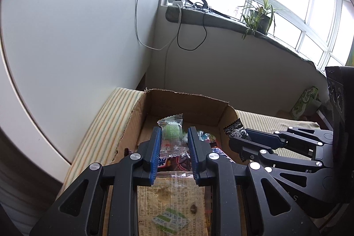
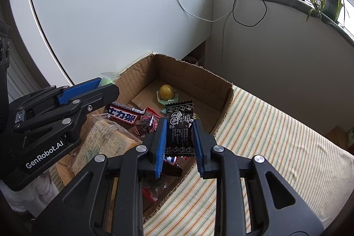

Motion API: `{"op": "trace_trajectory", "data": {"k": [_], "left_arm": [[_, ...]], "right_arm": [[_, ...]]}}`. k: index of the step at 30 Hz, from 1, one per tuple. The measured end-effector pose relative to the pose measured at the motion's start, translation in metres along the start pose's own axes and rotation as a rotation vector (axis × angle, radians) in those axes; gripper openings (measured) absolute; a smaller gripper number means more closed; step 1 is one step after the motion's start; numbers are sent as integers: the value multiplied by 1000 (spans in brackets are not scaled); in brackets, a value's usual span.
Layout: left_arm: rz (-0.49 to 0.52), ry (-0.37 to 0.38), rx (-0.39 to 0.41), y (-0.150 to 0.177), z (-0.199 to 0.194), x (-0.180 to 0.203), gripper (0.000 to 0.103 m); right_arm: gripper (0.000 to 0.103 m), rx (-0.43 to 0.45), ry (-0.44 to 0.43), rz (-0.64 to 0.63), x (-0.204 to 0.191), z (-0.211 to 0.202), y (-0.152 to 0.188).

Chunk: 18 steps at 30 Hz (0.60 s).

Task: Organize snacks
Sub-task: 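Carry both candies over the box and release them from both tools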

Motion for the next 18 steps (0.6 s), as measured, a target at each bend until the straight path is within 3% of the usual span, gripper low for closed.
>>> {"op": "trace_trajectory", "data": {"k": [15, 18], "left_arm": [[-12, -8, -6, -2, 1, -4, 24], [-9, -11, -5, -2, -1, -4, 24]], "right_arm": [[25, -1, 8, -37, -10, 0, 2], [38, 5, 15, -46, -11, -2, 3]]}}
Point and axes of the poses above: each gripper's, at about its wrist camera, not at the fingertips, and z roughly the way its jaws point, x to its right, y to its underside, the point moved 1 cm from there along z, roughly the way its jaws point, and after that the axes turned 1 degree about -y, right-handed, at the moved point
